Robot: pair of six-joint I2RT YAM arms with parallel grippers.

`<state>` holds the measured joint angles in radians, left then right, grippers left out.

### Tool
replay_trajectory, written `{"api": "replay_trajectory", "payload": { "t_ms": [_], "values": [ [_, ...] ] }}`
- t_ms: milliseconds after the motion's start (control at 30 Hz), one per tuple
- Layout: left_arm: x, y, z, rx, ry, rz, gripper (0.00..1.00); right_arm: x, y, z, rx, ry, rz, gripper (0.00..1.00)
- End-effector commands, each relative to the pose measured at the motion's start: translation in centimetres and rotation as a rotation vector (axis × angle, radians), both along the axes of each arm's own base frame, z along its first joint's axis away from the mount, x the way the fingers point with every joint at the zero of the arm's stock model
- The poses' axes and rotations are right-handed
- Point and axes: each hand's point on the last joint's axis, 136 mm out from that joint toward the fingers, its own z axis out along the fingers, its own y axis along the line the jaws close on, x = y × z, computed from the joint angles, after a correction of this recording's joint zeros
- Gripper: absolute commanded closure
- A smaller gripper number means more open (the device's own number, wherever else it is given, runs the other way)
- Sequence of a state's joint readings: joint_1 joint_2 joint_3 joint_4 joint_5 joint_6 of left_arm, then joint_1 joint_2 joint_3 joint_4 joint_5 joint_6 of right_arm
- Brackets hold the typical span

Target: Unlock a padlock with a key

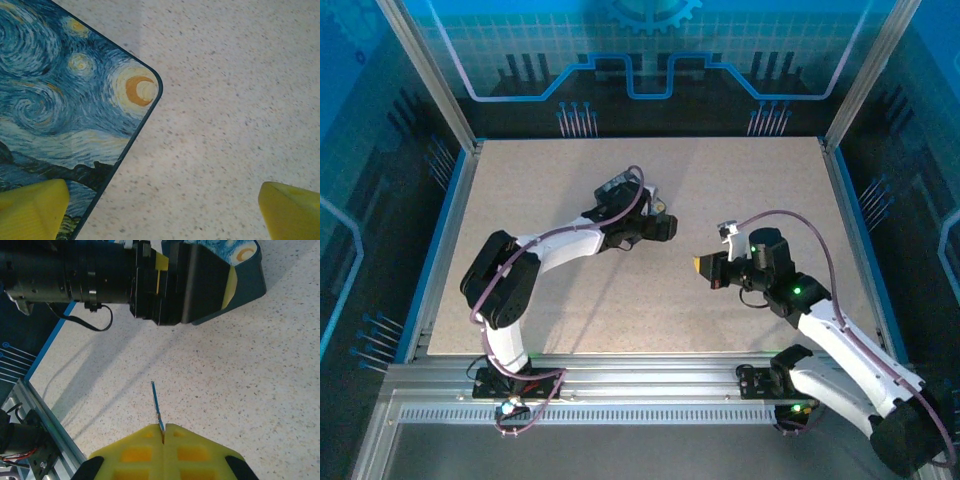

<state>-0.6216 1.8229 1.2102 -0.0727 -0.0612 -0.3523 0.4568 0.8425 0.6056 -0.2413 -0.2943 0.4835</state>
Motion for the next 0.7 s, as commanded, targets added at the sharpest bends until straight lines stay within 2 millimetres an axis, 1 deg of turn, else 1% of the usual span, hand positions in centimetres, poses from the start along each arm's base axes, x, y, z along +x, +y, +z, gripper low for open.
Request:
{"api": "replay_trajectory", "payload": {
  "t_ms": [0,133,267,467,600,667],
  "values": [
    [-3.8,-0.5,-2.8,0.022,0.136,-0.015,0.01,-0.5,-1.3,-0.4,-0.033,0.011,-0.026,0.95],
    [-5.3,-2.1,-3.0,0.01,0.15,-0.044,0.01,-0.7,-2.4,-0.1,-0.039,0.008,-0.057,0.95],
    [-6.2,-4.0,-2.9,0.001,0.151,-0.081,0.01,-1.0,-3.3,0.5,-0.043,0.002,-0.089,0.95],
    [-6.7,-6.9,-2.2,-0.038,0.154,-0.13,0.01,-1.4,-4.0,2.0,-0.04,-0.034,-0.105,0.95],
    [-7.0,-8.5,-2.2,-0.047,0.16,-0.166,0.02,-1.6,-4.2,2.5,-0.043,-0.046,-0.108,0.95],
    [-7.0,-9.1,-2.2,-0.054,0.164,-0.177,0.03,-1.7,-4.3,2.5,-0.046,-0.045,-0.108,0.95]
  ]
}}
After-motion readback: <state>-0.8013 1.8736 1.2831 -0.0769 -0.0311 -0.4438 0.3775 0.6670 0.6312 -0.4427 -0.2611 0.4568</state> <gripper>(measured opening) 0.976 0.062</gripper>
